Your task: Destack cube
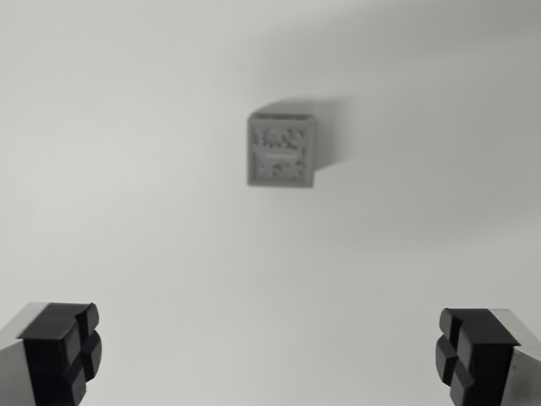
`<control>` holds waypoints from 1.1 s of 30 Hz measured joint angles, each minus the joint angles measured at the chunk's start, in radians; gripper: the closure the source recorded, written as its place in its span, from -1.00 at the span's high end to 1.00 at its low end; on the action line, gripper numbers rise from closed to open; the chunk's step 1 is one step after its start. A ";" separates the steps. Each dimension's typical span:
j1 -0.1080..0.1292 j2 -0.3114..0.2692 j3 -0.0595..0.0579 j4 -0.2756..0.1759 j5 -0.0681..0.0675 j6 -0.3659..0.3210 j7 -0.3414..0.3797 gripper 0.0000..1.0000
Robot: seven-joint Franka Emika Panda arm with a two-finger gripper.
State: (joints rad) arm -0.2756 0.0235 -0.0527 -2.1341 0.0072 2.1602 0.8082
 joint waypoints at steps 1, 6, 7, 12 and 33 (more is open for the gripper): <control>0.000 -0.002 0.000 0.003 0.000 -0.005 0.000 1.00; 0.000 -0.010 0.000 0.016 0.000 -0.026 0.001 1.00; 0.000 -0.011 0.000 0.017 0.000 -0.028 0.001 1.00; 0.000 -0.017 0.000 0.024 -0.001 -0.040 0.001 1.00; 0.000 -0.017 0.000 0.024 -0.001 -0.042 0.001 1.00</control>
State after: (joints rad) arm -0.2756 0.0067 -0.0527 -2.1098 0.0065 2.1184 0.8092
